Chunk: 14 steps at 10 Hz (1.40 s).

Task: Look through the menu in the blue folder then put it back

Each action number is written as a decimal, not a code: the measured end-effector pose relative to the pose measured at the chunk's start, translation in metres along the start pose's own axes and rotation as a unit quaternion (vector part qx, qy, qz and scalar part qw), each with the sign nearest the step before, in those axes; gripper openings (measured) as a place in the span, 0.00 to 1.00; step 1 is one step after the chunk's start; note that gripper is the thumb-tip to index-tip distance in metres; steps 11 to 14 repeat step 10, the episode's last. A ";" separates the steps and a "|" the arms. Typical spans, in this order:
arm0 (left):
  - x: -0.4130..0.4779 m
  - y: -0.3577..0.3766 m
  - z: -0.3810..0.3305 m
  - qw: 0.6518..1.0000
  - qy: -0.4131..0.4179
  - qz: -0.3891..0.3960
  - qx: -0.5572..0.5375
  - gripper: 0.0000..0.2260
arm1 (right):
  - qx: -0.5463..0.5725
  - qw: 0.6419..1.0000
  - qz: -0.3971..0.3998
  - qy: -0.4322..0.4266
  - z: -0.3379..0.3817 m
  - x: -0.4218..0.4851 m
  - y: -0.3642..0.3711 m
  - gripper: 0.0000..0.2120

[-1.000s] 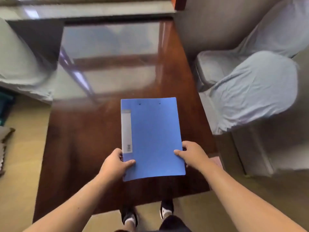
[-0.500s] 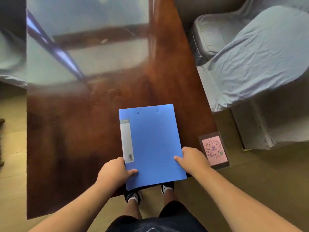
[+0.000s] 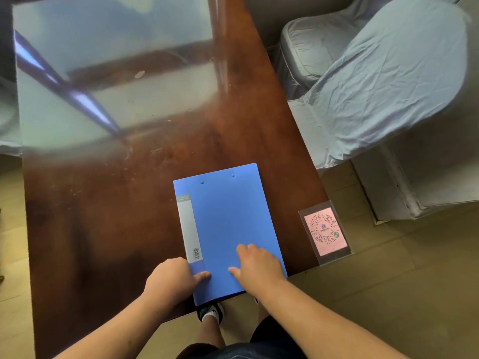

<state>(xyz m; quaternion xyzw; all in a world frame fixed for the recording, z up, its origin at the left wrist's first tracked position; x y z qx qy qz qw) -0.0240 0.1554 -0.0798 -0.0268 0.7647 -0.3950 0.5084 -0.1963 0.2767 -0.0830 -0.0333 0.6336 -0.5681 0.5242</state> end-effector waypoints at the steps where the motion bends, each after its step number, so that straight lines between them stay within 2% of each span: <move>1: 0.008 -0.002 -0.020 1.000 0.016 -0.007 0.002 0.28 | 0.010 1.000 0.002 0.007 -0.022 0.003 -0.007 0.20; 4: 0.021 0.001 -0.072 0.999 0.039 -0.005 -0.015 0.27 | 0.015 1.000 0.004 0.020 -0.075 0.011 -0.026 0.19; 8: 0.019 0.009 -0.075 0.998 0.051 -0.021 -0.026 0.31 | 0.007 1.000 0.002 0.010 -0.078 0.008 -0.034 0.19; 9: 0.013 -0.007 -0.067 0.998 0.038 -0.052 -0.017 0.30 | -0.022 1.000 0.006 0.010 -0.073 0.012 -0.038 0.18; 10: 0.003 -0.046 -0.056 0.986 0.030 -0.160 -0.026 0.28 | -0.026 1.000 -0.010 -0.002 -0.052 0.016 -0.062 0.20; 14: 0.003 -0.046 -0.056 0.986 0.030 -0.160 -0.026 0.28 | -0.026 1.000 -0.010 -0.002 -0.052 0.016 -0.062 0.20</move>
Point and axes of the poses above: each hand's wrist, its own x-axis towards the middle knuckle, its own y-axis out of the palm, z = x × y, the point moved 6 cm from there along x, towards the middle knuckle, and after that the axes turned 13 degrees about y, right-handed, at the moved point
